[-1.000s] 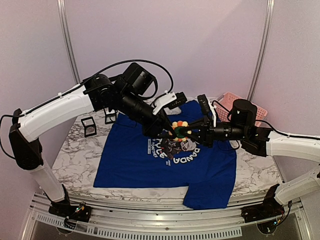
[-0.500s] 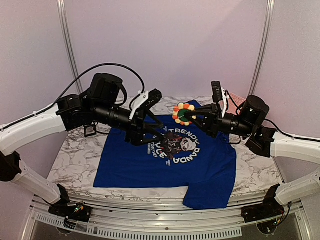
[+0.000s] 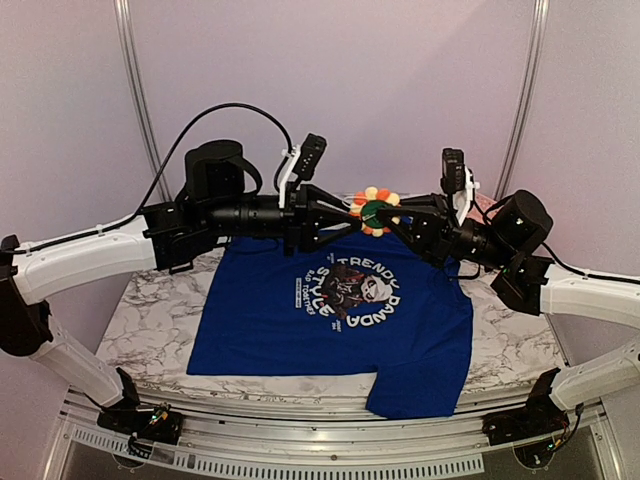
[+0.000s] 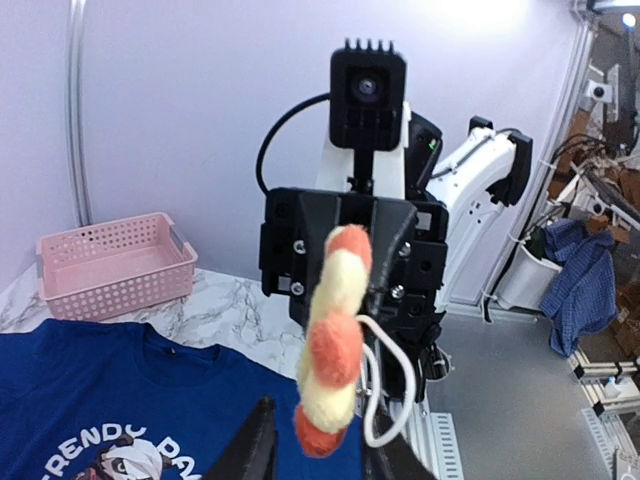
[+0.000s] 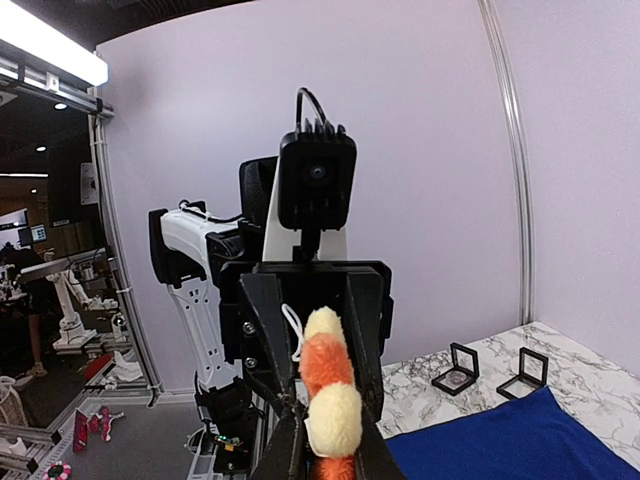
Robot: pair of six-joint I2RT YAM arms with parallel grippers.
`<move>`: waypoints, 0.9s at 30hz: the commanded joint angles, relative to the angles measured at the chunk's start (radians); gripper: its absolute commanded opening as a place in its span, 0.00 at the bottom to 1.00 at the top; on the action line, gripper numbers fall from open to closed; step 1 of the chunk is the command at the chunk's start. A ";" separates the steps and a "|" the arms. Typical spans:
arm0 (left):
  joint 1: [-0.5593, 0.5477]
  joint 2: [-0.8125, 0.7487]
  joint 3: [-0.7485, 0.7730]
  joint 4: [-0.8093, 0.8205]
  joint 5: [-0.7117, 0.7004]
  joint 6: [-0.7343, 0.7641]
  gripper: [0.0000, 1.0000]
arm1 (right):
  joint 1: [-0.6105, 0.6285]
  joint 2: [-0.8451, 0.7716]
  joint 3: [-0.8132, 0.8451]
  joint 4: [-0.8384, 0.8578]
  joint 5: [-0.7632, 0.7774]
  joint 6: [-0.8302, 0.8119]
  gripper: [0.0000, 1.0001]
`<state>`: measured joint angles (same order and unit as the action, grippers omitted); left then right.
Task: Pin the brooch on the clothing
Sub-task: Pass from the right arm to the left
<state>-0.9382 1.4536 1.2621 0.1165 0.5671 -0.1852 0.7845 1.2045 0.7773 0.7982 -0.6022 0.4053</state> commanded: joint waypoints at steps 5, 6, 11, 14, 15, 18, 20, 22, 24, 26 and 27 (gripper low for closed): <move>0.004 0.026 0.010 0.091 0.052 -0.059 0.00 | 0.003 0.018 0.002 0.030 -0.052 0.018 0.00; 0.005 0.024 0.011 0.088 0.053 -0.057 0.00 | 0.004 0.019 0.003 0.022 -0.051 0.015 0.00; 0.013 0.013 0.043 -0.045 0.036 -0.002 0.00 | 0.002 0.005 0.070 -0.266 -0.055 -0.045 0.40; 0.021 0.008 0.077 -0.231 -0.003 0.094 0.00 | 0.002 -0.031 0.171 -0.607 -0.057 -0.176 0.79; 0.023 0.009 0.092 -0.294 -0.012 0.130 0.00 | 0.001 -0.040 0.201 -0.758 -0.055 -0.228 0.95; 0.024 0.021 0.149 -0.506 -0.034 0.232 0.00 | -0.002 -0.070 0.267 -1.025 -0.007 -0.307 0.99; 0.024 0.043 0.192 -0.618 -0.043 0.282 0.00 | -0.005 -0.080 0.313 -1.145 0.014 -0.352 0.99; 0.020 0.078 0.243 -0.722 -0.056 0.308 0.00 | -0.005 -0.075 0.357 -1.231 0.039 -0.386 0.99; 0.011 0.116 0.290 -0.800 -0.085 0.336 0.00 | -0.006 -0.061 0.399 -1.278 0.075 -0.424 0.97; -0.002 0.141 0.327 -0.855 -0.113 0.373 0.00 | -0.007 -0.031 0.441 -1.294 0.084 -0.462 0.88; -0.007 0.148 0.339 -0.871 -0.120 0.385 0.00 | -0.005 -0.014 0.461 -1.296 0.073 -0.477 0.84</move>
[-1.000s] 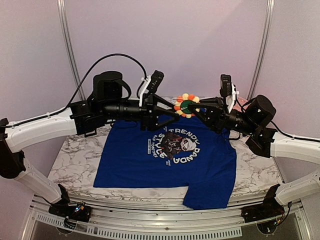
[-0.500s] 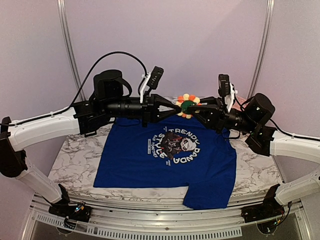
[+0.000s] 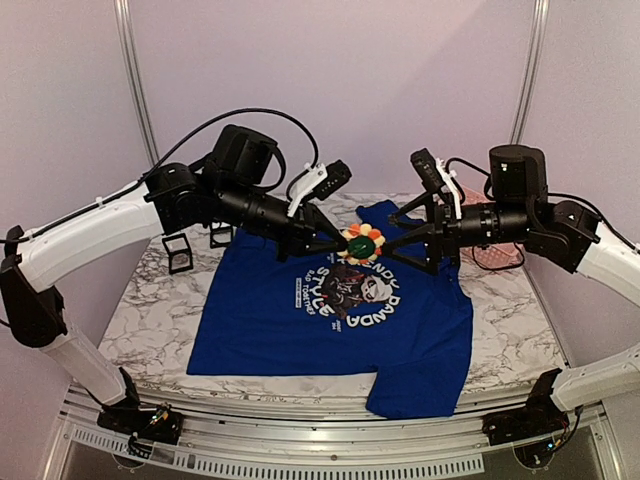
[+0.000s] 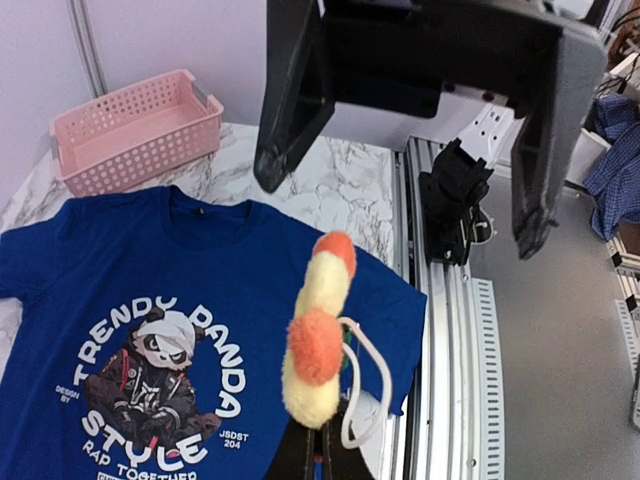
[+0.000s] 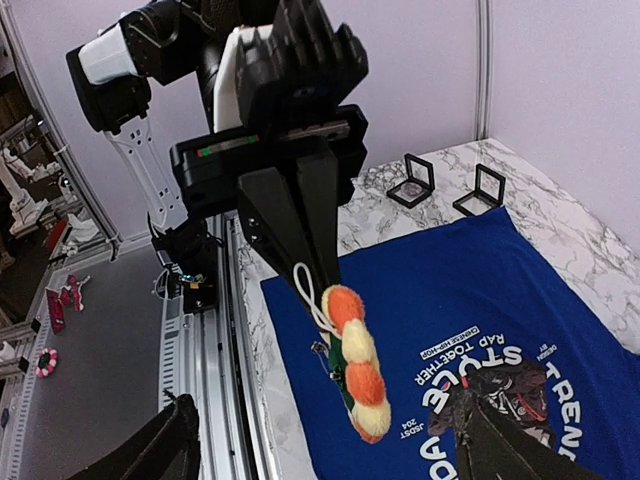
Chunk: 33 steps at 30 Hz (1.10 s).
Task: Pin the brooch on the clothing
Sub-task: Pass from the right arm to the left, then pass from the left arm to the right
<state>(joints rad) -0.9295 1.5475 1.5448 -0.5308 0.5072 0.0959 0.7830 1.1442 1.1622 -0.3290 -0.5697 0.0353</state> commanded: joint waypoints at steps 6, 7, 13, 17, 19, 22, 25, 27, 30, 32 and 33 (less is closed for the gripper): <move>-0.035 0.058 0.072 -0.238 -0.064 0.136 0.00 | -0.004 0.158 0.143 -0.191 -0.033 -0.170 0.70; -0.036 0.057 0.072 -0.239 -0.063 0.138 0.00 | -0.005 0.173 0.149 -0.191 -0.045 -0.175 0.67; -0.040 0.057 0.072 -0.244 -0.055 0.142 0.00 | -0.005 0.237 0.158 -0.153 -0.132 -0.182 0.63; -0.041 0.057 0.072 -0.239 -0.051 0.141 0.00 | -0.004 0.271 0.153 -0.115 -0.161 -0.168 0.47; -0.042 0.057 0.072 -0.238 -0.049 0.139 0.00 | -0.004 0.285 0.151 -0.103 -0.169 -0.159 0.32; -0.042 0.057 0.075 -0.234 -0.049 0.140 0.00 | -0.005 0.299 0.151 -0.105 -0.192 -0.156 0.16; -0.038 0.050 0.075 -0.227 -0.050 0.144 0.00 | -0.005 0.303 0.141 -0.093 -0.188 -0.154 0.02; -0.031 0.039 0.066 -0.212 -0.052 0.141 0.00 | -0.014 0.286 0.123 -0.059 -0.172 -0.136 0.00; 0.010 0.002 0.027 -0.141 -0.063 0.097 0.54 | -0.057 0.248 0.088 0.025 -0.134 -0.066 0.00; 0.047 -0.046 -0.034 -0.039 -0.053 0.057 0.72 | -0.082 0.218 0.059 0.130 -0.119 0.030 0.00; 0.061 -0.079 -0.079 0.039 -0.048 0.039 0.74 | -0.086 0.192 0.031 0.219 -0.087 0.068 0.00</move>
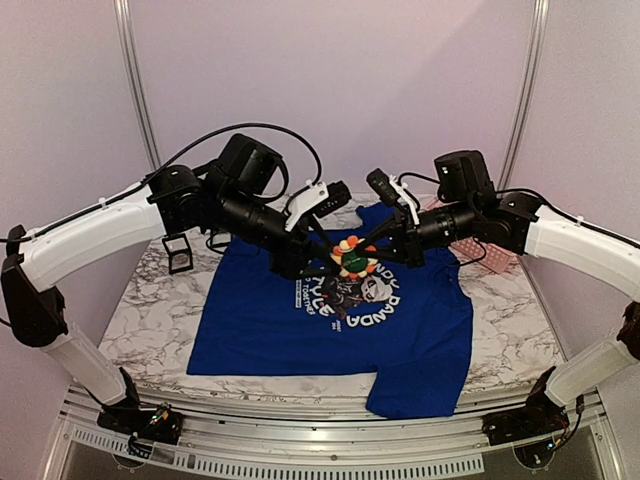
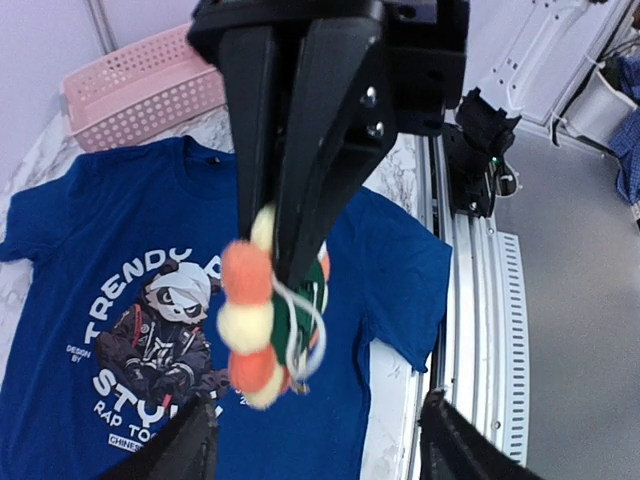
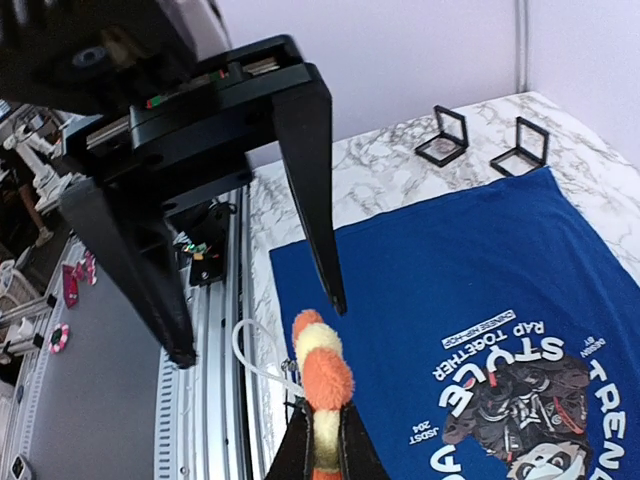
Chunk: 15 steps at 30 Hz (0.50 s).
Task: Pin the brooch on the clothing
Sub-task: Pass from the left arm to the right
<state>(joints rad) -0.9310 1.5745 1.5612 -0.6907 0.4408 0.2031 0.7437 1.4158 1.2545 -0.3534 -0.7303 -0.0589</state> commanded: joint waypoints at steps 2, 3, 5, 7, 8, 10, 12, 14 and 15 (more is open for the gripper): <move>0.070 -0.166 -0.203 0.367 0.030 -0.112 0.74 | -0.047 -0.117 -0.102 0.386 0.139 0.256 0.00; 0.069 -0.185 -0.274 0.452 0.045 -0.140 0.74 | -0.047 -0.147 -0.126 0.458 0.182 0.319 0.00; 0.066 -0.200 -0.347 0.608 0.090 -0.223 0.72 | -0.048 -0.193 -0.186 0.633 0.261 0.397 0.00; 0.057 -0.181 -0.382 0.757 0.118 -0.305 0.71 | -0.046 -0.245 -0.258 0.828 0.304 0.464 0.00; 0.051 -0.164 -0.389 0.851 0.126 -0.358 0.70 | -0.046 -0.263 -0.290 0.917 0.320 0.494 0.00; 0.028 -0.126 -0.392 0.990 0.110 -0.419 0.66 | -0.047 -0.274 -0.329 1.051 0.323 0.540 0.00; -0.004 -0.089 -0.377 1.092 0.070 -0.424 0.66 | -0.043 -0.271 -0.363 1.157 0.329 0.566 0.00; -0.027 -0.069 -0.347 1.146 0.040 -0.416 0.70 | -0.039 -0.268 -0.408 1.270 0.336 0.596 0.00; -0.030 -0.057 -0.329 1.154 0.039 -0.418 0.72 | -0.037 -0.268 -0.418 1.299 0.333 0.606 0.00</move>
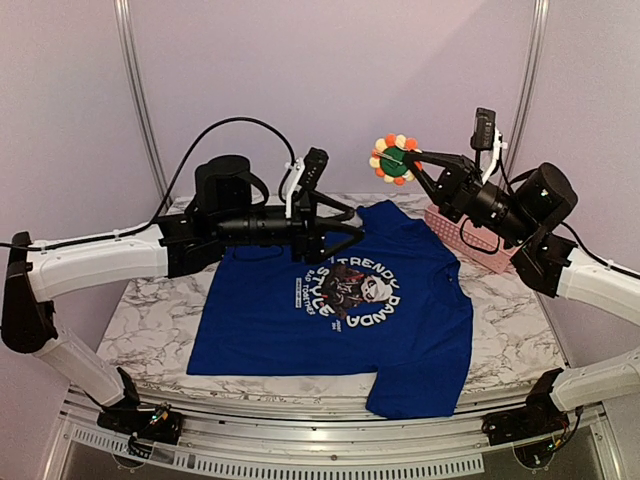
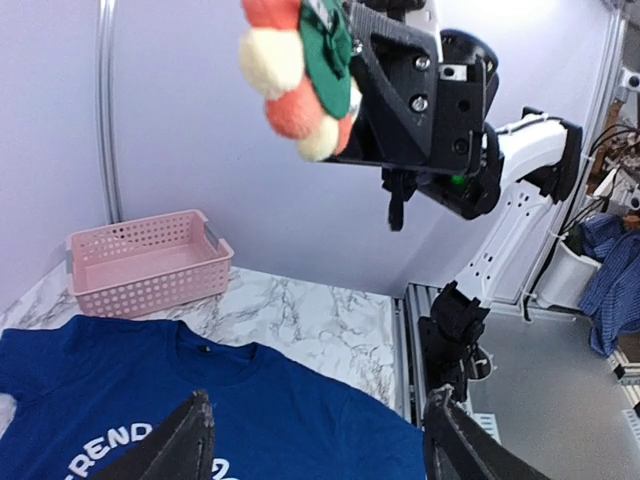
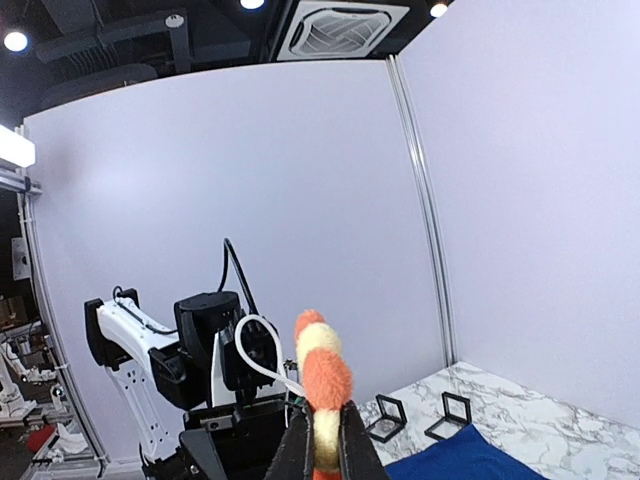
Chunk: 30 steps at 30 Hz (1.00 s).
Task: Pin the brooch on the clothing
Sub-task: Pass from the left arm to the right, then pass from the right arm to the left
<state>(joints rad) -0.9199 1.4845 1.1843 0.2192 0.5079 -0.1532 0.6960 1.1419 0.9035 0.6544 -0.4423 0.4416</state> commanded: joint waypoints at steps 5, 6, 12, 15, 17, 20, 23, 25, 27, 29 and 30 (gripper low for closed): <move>-0.047 0.081 0.172 0.194 0.032 -0.091 0.75 | 0.028 0.011 -0.081 0.340 -0.004 0.123 0.00; -0.051 0.090 0.190 0.188 0.037 -0.100 0.75 | 0.033 0.011 -0.085 0.350 -0.012 0.123 0.00; -0.070 0.130 0.240 0.183 0.011 -0.133 0.63 | 0.047 0.026 -0.077 0.363 -0.026 0.116 0.00; -0.071 0.146 0.268 0.183 0.017 -0.135 0.61 | 0.048 0.030 -0.077 0.367 -0.039 0.112 0.00; -0.075 0.159 0.285 0.183 0.021 -0.134 0.58 | 0.050 0.034 -0.074 0.371 -0.052 0.110 0.00; -0.077 0.174 0.307 0.183 0.027 -0.135 0.48 | 0.053 0.043 -0.063 0.367 -0.060 0.104 0.00; -0.081 0.179 0.321 0.184 0.044 -0.129 0.35 | 0.054 0.050 -0.063 0.362 -0.061 0.099 0.00; -0.082 0.179 0.322 0.182 0.058 -0.118 0.24 | 0.054 0.050 -0.061 0.353 -0.058 0.095 0.00; -0.082 0.177 0.318 0.176 0.079 -0.104 0.12 | 0.055 0.049 -0.060 0.343 -0.054 0.088 0.00; -0.082 0.170 0.315 0.162 0.084 -0.101 0.00 | 0.055 0.044 -0.063 0.328 -0.052 0.078 0.00; -0.081 0.167 0.313 0.149 0.083 -0.101 0.00 | 0.055 0.040 -0.064 0.311 -0.050 0.069 0.00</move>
<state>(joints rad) -0.9909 1.6554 1.4837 0.4007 0.5659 -0.2672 0.7414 1.1862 0.8253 1.0039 -0.4927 0.5388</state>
